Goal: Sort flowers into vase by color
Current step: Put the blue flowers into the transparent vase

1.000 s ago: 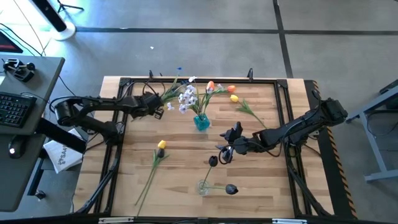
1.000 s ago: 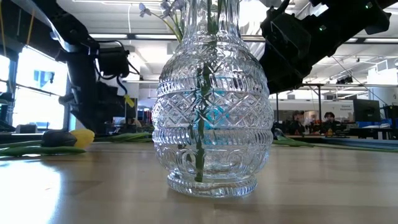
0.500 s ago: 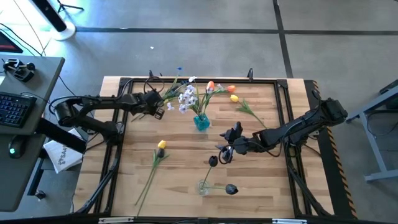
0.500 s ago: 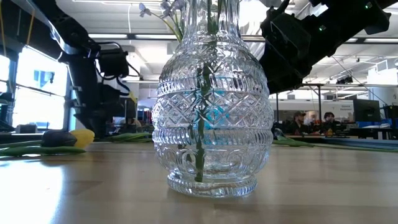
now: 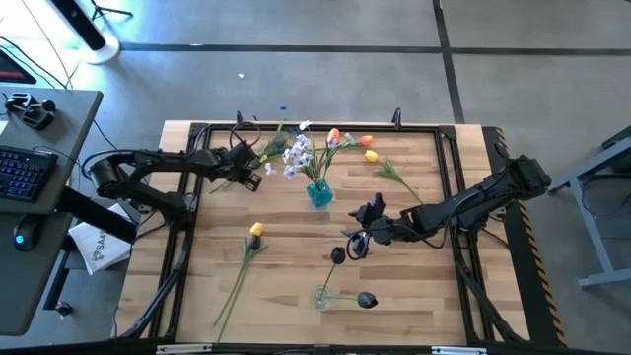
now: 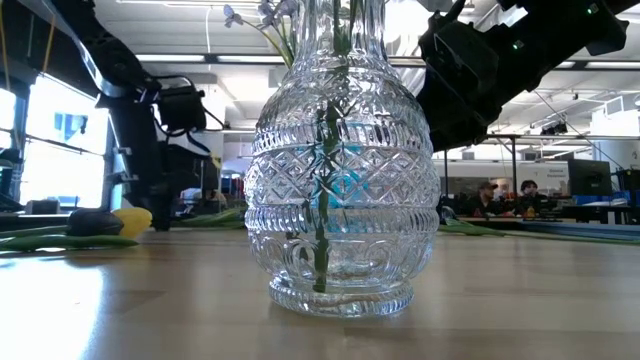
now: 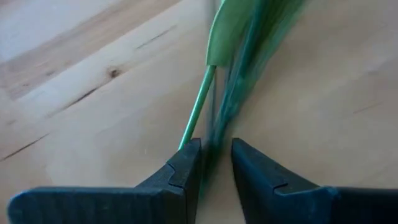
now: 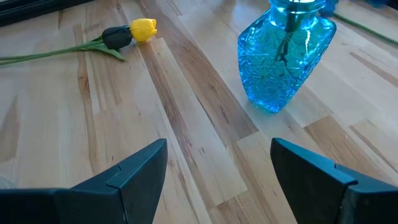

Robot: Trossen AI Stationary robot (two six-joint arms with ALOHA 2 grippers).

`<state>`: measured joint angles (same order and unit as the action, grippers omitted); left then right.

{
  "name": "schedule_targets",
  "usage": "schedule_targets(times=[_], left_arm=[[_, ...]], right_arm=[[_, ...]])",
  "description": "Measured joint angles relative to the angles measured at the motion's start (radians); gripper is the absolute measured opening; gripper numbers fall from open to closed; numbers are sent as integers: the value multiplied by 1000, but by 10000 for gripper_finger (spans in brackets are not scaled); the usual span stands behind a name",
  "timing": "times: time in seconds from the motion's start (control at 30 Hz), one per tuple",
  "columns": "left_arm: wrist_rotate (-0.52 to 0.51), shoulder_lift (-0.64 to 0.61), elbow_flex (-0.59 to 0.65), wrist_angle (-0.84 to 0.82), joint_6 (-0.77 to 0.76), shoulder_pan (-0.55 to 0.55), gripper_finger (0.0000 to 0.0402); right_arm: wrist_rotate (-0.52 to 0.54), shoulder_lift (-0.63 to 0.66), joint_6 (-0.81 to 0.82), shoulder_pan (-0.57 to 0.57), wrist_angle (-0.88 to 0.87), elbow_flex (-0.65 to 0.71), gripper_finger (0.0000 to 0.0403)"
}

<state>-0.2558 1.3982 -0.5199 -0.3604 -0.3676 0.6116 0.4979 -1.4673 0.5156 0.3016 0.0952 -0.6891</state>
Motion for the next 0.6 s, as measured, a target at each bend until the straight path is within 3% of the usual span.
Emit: schedule_targets(times=[0.3, 0.6], left_arm=[[-16, -64, 11, -33, -13, -10, 8], [38, -425, 9, -6, -15, -96, 3]], right_arm=[[0, 0, 0, 0, 0, 0, 282], [0, 0, 0, 0, 0, 0, 282]])
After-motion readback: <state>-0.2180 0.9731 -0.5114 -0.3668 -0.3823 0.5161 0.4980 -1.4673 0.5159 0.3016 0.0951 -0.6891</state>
